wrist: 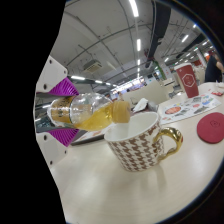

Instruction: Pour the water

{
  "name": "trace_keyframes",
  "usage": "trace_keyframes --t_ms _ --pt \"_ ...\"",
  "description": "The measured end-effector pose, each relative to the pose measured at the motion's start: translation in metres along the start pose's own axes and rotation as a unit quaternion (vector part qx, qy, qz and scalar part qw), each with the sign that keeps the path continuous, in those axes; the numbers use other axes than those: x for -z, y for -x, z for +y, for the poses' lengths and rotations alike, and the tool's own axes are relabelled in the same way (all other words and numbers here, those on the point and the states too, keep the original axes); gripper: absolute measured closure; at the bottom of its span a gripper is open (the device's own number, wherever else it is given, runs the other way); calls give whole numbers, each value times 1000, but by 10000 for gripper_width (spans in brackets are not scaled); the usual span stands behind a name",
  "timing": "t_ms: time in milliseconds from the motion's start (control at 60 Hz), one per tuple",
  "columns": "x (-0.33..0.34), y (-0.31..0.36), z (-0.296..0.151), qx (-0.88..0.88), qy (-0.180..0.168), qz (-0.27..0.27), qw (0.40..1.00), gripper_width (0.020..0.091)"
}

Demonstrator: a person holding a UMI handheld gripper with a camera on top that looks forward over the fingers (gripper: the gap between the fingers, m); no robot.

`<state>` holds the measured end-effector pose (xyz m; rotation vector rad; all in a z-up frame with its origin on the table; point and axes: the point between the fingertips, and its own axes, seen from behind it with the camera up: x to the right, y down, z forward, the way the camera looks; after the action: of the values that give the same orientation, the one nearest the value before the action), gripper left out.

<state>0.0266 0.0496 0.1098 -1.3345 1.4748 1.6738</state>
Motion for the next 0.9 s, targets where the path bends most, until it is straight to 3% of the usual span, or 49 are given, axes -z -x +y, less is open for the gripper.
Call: trace_keyframes --t_ms 150,217,300,483,617,767,900 --pt "10 8 0 154 -1 54 987 714" --pt "44 30 15 262 -6 65 963 715" --pt "34 64 -10 399 -24 79 913 716" --pt "86 147 -59 623 -88 100 771 715" --pt "107 156 -129 719 -118 145 670 717" --pt "116 120 -186 772 -100 184 600 717" --pt "115 79 -221 788 -71 213 574 716"
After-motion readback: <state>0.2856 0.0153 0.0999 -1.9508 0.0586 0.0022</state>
